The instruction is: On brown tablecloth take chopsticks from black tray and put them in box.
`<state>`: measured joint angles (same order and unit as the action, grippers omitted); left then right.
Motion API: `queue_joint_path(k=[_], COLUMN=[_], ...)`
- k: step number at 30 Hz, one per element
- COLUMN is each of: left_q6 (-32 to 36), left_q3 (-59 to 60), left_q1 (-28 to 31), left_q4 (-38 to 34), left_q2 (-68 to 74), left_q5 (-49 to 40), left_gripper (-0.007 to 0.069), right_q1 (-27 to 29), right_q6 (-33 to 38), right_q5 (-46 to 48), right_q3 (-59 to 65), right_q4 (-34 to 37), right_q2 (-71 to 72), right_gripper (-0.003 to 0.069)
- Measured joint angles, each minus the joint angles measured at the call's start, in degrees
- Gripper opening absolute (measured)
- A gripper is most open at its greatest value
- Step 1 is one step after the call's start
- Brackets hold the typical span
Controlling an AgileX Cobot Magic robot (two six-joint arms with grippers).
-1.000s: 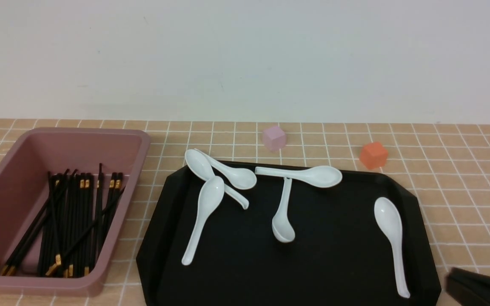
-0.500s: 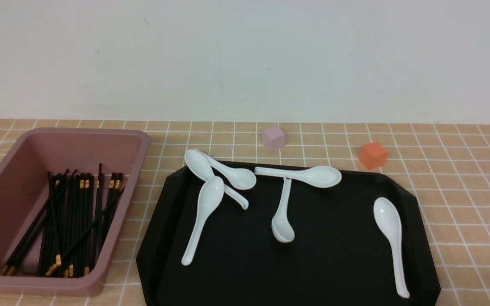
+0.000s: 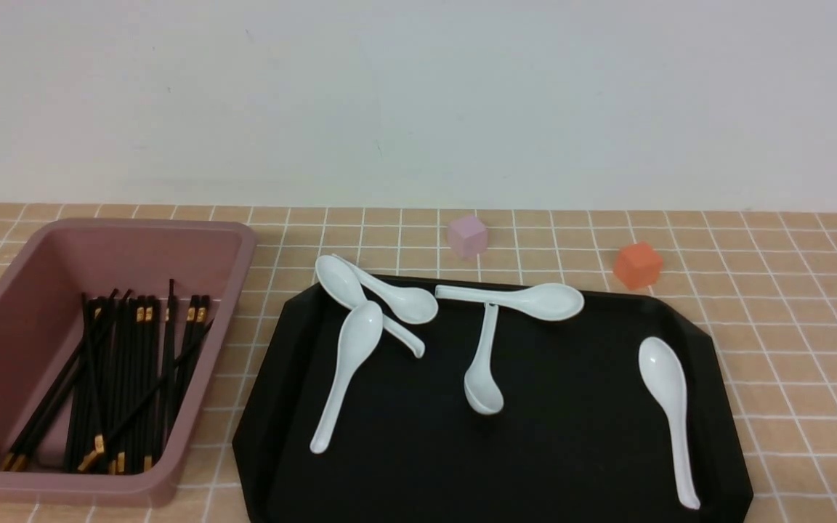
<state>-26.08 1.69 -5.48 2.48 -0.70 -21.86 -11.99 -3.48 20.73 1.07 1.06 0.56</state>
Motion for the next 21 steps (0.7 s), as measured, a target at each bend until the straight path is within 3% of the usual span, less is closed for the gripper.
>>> queue_joint_path(k=[21], left_q6=[0.0], left_q3=[0.0], left_q1=[0.0], left_q4=[0.0], left_q2=[0.0], left_q5=[0.0], left_gripper=[0.0239], right_q1=[0.0], right_q6=[0.0], right_q5=[0.2], right_q3=[0.0], right_q4=[-0.1], right_q2=[0.0], right_gripper=[0.0064])
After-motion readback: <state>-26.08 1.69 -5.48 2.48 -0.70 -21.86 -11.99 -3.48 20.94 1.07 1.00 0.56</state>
